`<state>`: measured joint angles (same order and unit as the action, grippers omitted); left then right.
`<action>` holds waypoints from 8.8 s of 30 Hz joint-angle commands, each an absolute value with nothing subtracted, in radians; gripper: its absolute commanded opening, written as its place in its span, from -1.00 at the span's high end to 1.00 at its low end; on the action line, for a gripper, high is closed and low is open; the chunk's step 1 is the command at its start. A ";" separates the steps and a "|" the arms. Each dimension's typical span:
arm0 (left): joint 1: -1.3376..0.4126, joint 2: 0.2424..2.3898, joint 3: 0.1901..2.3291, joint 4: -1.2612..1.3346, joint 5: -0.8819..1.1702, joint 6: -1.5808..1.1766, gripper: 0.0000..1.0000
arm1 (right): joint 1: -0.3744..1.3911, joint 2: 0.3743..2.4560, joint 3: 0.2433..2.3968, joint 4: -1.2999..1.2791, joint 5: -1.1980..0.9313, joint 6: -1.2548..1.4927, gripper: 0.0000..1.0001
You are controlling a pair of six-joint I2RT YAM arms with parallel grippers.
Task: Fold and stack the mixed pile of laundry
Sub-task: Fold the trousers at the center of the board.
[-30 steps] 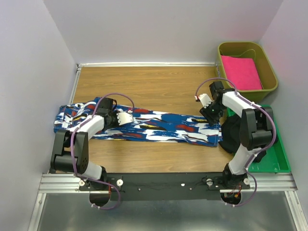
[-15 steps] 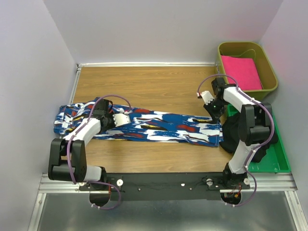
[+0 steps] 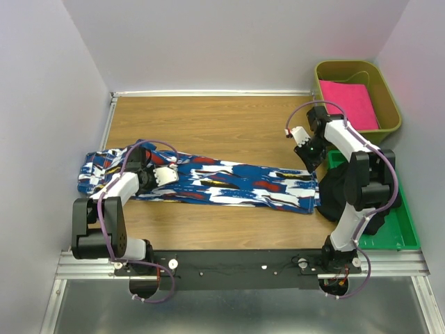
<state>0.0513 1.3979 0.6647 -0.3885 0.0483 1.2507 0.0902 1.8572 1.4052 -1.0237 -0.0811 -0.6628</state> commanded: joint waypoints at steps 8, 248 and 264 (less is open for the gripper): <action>0.069 1.436 0.652 -0.405 0.037 1.267 0.23 | 0.084 1.936 1.339 -1.032 -0.118 -0.658 0.11; -0.169 1.666 0.993 -0.351 0.334 0.782 0.29 | -0.020 1.827 1.224 -0.807 -0.382 -0.163 0.99; -0.160 1.548 1.083 -0.328 0.401 0.692 -0.34 | -0.419 1.402 1.306 -1.109 -0.085 -0.535 0.99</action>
<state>-0.1646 1.5265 1.0401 -0.3561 0.4198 0.7467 -0.3683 1.4044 1.3468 -1.0328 -0.1978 -0.3897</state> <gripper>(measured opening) 0.669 0.023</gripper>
